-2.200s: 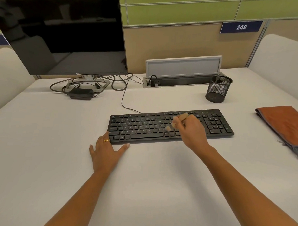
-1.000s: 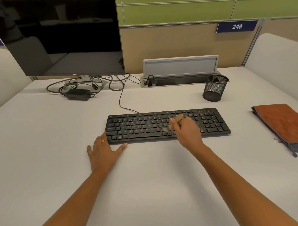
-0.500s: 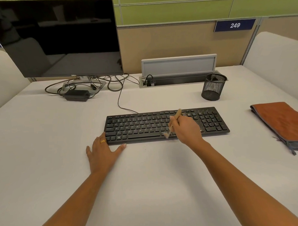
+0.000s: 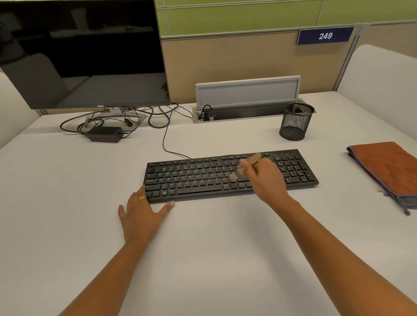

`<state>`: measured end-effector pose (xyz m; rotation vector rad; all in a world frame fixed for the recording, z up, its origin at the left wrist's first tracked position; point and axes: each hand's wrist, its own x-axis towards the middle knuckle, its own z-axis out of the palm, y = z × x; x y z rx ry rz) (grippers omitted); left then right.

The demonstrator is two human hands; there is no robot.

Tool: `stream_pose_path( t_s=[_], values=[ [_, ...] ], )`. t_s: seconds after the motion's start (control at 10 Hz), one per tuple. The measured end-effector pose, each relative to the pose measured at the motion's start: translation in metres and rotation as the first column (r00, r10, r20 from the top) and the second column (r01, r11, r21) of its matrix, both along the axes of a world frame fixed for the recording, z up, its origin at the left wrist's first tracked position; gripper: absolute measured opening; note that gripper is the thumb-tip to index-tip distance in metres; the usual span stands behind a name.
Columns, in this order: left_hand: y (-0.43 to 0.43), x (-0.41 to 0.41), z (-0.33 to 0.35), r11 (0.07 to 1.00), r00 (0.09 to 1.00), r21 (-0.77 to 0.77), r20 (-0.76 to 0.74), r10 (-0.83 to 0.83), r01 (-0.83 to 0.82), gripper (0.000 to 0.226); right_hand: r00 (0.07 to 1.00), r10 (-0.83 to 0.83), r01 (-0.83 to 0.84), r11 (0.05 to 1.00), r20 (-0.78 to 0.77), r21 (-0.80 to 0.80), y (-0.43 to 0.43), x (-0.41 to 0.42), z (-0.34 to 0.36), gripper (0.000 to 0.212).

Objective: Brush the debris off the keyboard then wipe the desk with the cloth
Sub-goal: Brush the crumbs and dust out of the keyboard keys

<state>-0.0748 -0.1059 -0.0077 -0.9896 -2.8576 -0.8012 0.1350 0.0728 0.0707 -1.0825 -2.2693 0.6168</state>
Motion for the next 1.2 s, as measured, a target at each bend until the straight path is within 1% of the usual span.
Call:
stream_pose_path(
  t_s=[0.1, 0.2, 0.3, 0.4, 0.5, 0.6, 0.7, 0.9, 1.0, 1.1, 1.2],
  values=[
    [0.000, 0.001, 0.001, 1.000, 1.000, 0.004, -0.001, -0.002, 0.002, 0.088, 0.990, 0.090, -0.089, 0.996, 0.110, -0.016, -0.004, -0.002, -0.006, 0.044],
    [0.000, 0.002, 0.002, 1.000, 1.000, -0.008, -0.007, -0.001, 0.001, 0.089, 0.975, 0.019, -0.038, 0.996, 0.222, 0.079, -0.005, 0.000, -0.002, 0.045],
    [0.000, 0.002, 0.002, 1.000, 1.000, -0.012, -0.005, 0.002, -0.002, 0.089, 0.964, -0.003, -0.024, 0.995, 0.266, 0.098, -0.007, 0.002, 0.004, 0.047],
    [0.000, 0.002, 0.002, 1.000, 1.000, -0.009, -0.013, 0.000, 0.000, 0.088, 0.961, -0.009, -0.019, 0.995, 0.278, 0.100, -0.008, 0.000, 0.005, 0.049],
    [0.000, 0.001, 0.001, 1.000, 1.000, -0.011, -0.008, -0.001, 0.001, 0.088, 0.995, -0.033, 0.026, 0.996, 0.094, 0.081, -0.009, 0.002, 0.002, 0.050],
    [0.000, 0.000, 0.001, 1.000, 1.000, -0.003, -0.001, 0.003, -0.003, 0.088, 0.998, -0.033, 0.030, 0.998, 0.050, 0.056, -0.012, 0.003, -0.002, 0.049],
    [0.001, 0.000, 0.001, 1.000, 1.000, -0.010, -0.003, 0.002, -0.002, 0.087, 0.990, -0.042, 0.032, 0.997, 0.137, 0.076, -0.014, 0.002, -0.005, 0.051],
    [0.000, 0.000, 0.001, 1.000, 1.000, -0.007, 0.001, 0.001, -0.001, 0.087, 0.999, -0.029, 0.029, 0.998, 0.014, 0.048, -0.014, 0.003, -0.005, 0.050],
    [0.000, 0.001, 0.001, 1.000, 1.000, -0.003, 0.001, -0.001, 0.001, 0.086, 0.998, -0.036, 0.033, 0.998, 0.058, 0.046, -0.012, 0.005, -0.007, 0.051],
    [0.000, 0.000, 0.001, 1.000, 1.000, -0.006, -0.001, 0.001, -0.001, 0.086, 0.998, -0.063, 0.062, 0.997, 0.016, 0.037, -0.008, 0.007, -0.004, 0.049],
    [0.000, 0.000, 0.001, 1.000, 1.000, 0.000, 0.001, 0.001, -0.001, 0.086, 0.998, -0.056, 0.056, 0.998, -0.030, 0.002, -0.007, 0.008, -0.005, 0.050]
  ],
)
